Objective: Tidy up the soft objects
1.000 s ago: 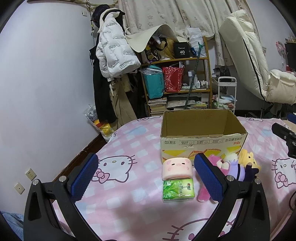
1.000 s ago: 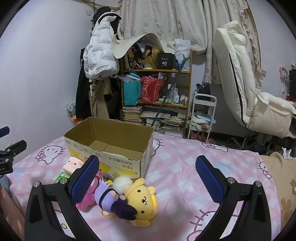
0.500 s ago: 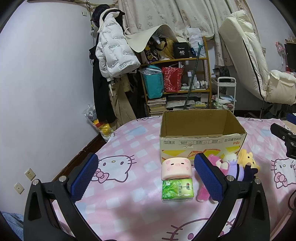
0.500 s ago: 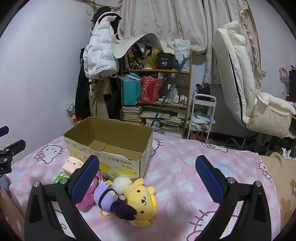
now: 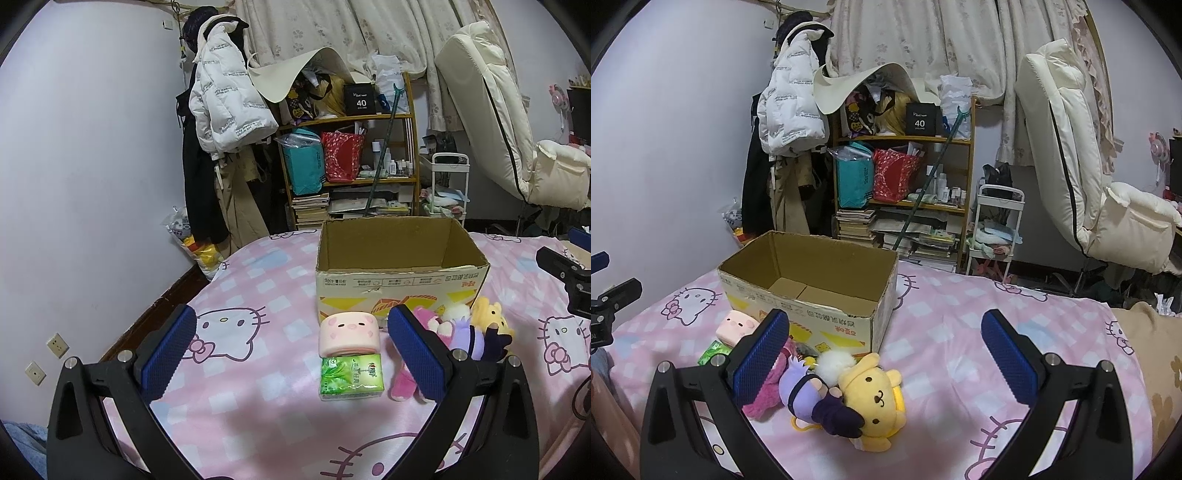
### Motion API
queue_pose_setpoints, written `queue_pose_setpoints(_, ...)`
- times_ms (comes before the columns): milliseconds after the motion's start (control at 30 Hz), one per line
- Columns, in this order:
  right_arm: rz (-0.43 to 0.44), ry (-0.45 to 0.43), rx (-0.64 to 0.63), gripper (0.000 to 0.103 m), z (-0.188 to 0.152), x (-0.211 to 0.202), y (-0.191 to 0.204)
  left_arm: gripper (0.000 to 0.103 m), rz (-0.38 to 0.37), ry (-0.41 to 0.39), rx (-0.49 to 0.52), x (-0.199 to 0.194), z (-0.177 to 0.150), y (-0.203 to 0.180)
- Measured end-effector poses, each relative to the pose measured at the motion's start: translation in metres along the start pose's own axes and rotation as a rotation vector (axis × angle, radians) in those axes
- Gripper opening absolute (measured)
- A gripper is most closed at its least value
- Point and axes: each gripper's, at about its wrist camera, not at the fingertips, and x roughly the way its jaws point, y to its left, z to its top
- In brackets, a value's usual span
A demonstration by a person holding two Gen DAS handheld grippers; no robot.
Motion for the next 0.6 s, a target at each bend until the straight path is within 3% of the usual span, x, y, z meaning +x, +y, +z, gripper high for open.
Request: queue_pose_setpoints(600,0.004,0.001,0.002,0.103,-0.0012,-0.0004,-0.0001,0.102,0.006,0.006,0.012,0.0001,0.0005,-0.0041)
